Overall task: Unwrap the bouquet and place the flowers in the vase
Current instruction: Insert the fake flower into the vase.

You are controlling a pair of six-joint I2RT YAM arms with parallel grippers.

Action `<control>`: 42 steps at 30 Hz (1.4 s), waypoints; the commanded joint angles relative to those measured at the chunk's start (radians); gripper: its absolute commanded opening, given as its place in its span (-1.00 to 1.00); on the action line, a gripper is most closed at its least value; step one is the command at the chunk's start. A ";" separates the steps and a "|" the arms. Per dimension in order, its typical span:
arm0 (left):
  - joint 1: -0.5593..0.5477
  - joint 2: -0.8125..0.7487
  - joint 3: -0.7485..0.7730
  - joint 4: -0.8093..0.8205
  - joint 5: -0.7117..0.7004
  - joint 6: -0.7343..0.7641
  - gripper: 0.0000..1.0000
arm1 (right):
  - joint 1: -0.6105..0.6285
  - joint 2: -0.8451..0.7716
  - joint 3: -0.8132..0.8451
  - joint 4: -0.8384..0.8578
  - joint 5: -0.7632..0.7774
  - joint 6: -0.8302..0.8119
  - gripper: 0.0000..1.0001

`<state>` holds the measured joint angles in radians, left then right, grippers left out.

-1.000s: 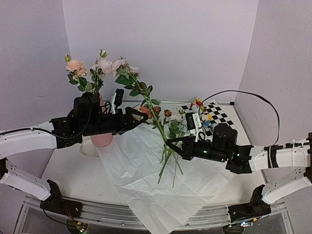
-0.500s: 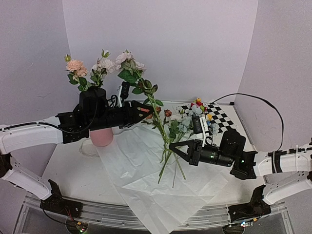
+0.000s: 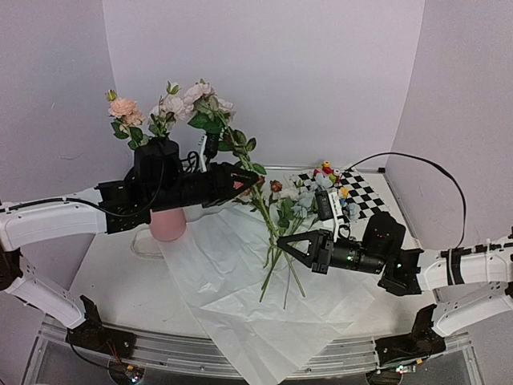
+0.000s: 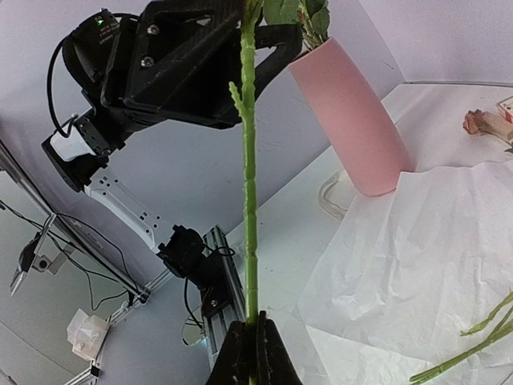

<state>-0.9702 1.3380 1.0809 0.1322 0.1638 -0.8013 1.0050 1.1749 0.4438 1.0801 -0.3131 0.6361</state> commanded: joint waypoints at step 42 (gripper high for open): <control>-0.007 -0.388 0.327 -0.463 -1.162 0.725 -1.00 | 0.008 -0.359 -0.099 -0.334 0.578 -0.137 0.97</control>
<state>-0.9791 0.9214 1.3427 -0.3963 -0.8129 -0.1995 1.0069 0.8590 0.3521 0.7667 0.1437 0.4821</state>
